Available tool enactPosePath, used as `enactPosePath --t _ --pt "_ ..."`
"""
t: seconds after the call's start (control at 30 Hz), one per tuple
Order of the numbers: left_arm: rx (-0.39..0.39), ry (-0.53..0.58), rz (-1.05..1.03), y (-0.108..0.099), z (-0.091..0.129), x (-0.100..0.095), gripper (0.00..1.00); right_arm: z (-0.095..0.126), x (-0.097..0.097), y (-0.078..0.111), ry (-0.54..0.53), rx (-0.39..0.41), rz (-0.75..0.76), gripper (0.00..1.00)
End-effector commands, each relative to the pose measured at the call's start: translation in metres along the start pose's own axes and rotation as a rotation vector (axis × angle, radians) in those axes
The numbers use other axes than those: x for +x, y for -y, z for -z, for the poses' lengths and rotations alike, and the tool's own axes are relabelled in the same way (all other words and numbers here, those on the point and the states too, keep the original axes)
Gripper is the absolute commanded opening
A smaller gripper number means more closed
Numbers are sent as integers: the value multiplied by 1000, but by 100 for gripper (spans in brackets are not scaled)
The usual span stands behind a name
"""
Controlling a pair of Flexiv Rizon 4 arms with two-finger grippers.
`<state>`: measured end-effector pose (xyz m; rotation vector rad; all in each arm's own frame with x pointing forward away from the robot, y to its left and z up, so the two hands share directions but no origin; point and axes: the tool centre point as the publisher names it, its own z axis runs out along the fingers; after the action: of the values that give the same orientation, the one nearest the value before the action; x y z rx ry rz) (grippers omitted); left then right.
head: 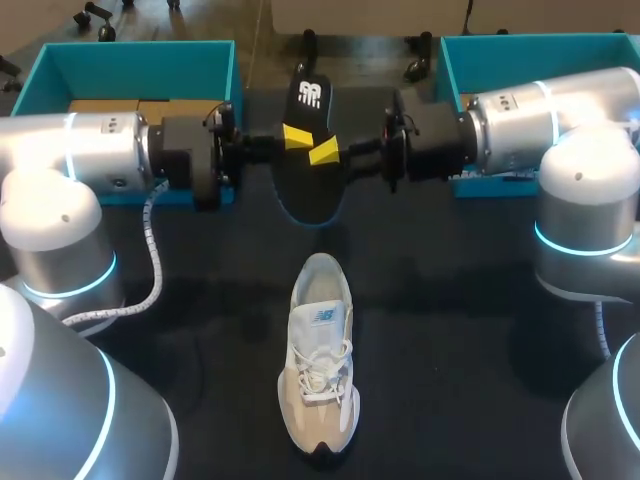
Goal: Take the shoe out of the shoebox, open the shoe tongue, remove and reinsert the insole, then place the shoe into the shoebox
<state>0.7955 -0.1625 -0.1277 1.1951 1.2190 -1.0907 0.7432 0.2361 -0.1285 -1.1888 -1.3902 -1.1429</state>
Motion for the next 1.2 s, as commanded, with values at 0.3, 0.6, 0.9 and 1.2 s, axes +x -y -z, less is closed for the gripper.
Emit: enactPosePath --t 0.3,0.6,0.9,1.2 --pt "0 5 -2 2 3 1 0 -4 0 2 -1 0 5 11" --pt "1 -7 27 5 4 3 100 -5 1 2 1 -4 29 0" --pt "2 -264 155 30 40 10 100 6 -3 0 12 -52 193 0" --pt "-98 -549 70 43 52 19 100 7 -8 -2 30 -53 242 0"
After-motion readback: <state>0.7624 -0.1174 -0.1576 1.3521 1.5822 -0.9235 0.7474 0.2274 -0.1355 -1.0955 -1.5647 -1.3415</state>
